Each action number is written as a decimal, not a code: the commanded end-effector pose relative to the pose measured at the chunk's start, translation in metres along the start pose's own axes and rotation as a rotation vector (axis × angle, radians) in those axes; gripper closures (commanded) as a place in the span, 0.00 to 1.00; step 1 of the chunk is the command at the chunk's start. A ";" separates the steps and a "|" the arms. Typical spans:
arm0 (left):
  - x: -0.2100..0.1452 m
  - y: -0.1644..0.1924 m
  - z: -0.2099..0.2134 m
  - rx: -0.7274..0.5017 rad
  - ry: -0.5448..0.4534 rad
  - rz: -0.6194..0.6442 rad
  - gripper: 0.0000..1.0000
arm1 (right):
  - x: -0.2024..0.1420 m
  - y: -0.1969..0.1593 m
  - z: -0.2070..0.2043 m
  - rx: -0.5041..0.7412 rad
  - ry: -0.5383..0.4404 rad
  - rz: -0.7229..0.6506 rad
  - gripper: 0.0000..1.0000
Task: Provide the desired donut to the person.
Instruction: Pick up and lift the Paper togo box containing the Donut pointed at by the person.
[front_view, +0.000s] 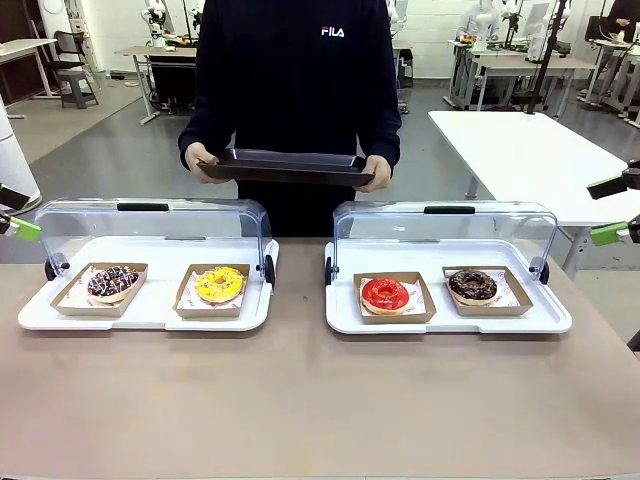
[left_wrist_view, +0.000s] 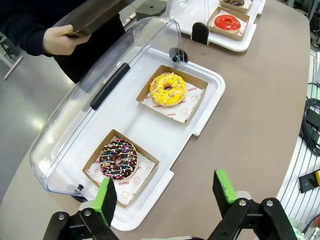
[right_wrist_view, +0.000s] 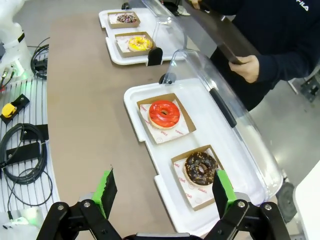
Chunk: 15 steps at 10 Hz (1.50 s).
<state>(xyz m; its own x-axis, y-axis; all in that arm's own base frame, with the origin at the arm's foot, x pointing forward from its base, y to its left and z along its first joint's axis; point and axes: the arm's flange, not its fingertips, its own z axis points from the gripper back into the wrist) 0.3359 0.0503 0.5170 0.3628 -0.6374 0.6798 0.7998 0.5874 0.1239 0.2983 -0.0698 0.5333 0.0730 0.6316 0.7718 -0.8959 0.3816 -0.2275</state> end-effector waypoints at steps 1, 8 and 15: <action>-0.054 -0.078 -0.031 0.001 0.013 -0.014 0.00 | -0.021 0.058 -0.036 0.009 -0.031 0.026 0.00; -0.005 -0.005 0.015 -0.011 -0.061 -0.088 0.00 | 0.000 0.000 0.000 0.000 0.000 0.000 0.00; -0.008 -0.004 0.016 0.051 -0.087 -0.139 0.00 | 0.000 0.000 0.000 0.000 0.000 0.000 0.00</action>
<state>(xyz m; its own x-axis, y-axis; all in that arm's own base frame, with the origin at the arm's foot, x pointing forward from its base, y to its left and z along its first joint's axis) 0.3270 0.0597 0.5324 0.2447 -0.6763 0.6948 0.8157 0.5310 0.2296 0.2961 -0.0692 0.5346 0.0918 0.6357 0.7664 -0.8896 0.3982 -0.2237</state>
